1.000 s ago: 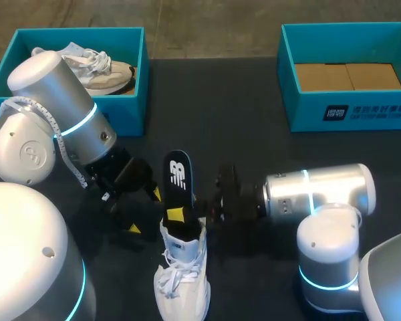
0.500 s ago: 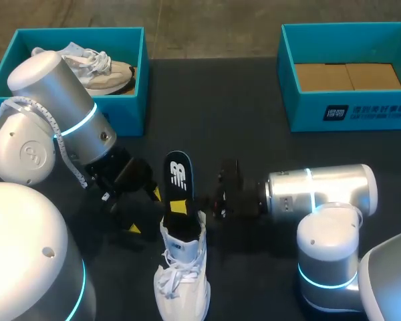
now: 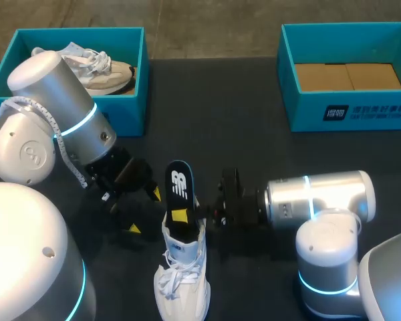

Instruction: Take the shoe out of the shoebox, open the shoe tongue, remove and reinsert the insole, then place the shoe into the shoebox

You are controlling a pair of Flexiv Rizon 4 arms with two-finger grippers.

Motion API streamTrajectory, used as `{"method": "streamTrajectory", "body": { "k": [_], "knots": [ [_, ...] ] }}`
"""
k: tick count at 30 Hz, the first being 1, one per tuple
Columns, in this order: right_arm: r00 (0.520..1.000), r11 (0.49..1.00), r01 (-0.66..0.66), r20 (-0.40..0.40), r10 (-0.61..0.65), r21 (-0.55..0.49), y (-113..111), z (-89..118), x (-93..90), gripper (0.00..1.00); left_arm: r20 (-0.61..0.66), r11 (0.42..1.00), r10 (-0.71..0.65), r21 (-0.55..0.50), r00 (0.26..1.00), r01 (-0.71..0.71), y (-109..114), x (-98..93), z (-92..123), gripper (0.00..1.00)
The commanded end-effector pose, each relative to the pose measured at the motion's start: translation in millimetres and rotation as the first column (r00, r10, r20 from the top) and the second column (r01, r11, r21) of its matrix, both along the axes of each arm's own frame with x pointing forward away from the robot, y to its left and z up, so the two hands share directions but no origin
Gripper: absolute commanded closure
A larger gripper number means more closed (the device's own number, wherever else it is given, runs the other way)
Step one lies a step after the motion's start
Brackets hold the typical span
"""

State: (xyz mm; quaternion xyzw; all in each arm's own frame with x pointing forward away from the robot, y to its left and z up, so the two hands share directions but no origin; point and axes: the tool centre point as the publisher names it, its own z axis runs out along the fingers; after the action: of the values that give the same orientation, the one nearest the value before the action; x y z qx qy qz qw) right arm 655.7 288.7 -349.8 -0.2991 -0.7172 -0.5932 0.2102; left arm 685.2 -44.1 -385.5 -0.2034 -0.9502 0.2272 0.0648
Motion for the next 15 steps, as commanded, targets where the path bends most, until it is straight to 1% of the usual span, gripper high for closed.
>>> {"method": "streamTrajectory", "body": {
  "k": [1, 9, 13, 15],
  "knots": [
    [1.0, 1.0, 0.003, -0.01, -0.003, -0.015, 0.2, -2.6, -9.0, 1.0, 0.002, 1.0, 0.0, 0.0, 1.0, 0.0, 0.6, -0.8, 0.5, 0.0],
    [0.999, 1.0, -0.01, -0.043, 0.009, -0.019, -0.3, -6.6, -21.5, 1.0, 0.002, 1.0, 0.0, 0.0, 1.0, 0.0, 0.6, -0.8, 0.5, 0.0],
    [0.998, 1.0, -0.017, -0.054, 0.016, -0.009, 0.7, -7.7, -22.4, 1.0, 0.002, 1.0, 0.0, 0.0, 1.0, 0.0, 0.6, -0.8, 0.5, 0.0],
    [0.999, 1.0, -0.016, -0.047, 0.016, -0.004, 1.6, -4.6, -21.2, 1.0, 0.002, 1.0, 0.0, 0.0, 1.0, 0.0, 0.6, -0.8, 0.5, 0.0]
  ]
}}
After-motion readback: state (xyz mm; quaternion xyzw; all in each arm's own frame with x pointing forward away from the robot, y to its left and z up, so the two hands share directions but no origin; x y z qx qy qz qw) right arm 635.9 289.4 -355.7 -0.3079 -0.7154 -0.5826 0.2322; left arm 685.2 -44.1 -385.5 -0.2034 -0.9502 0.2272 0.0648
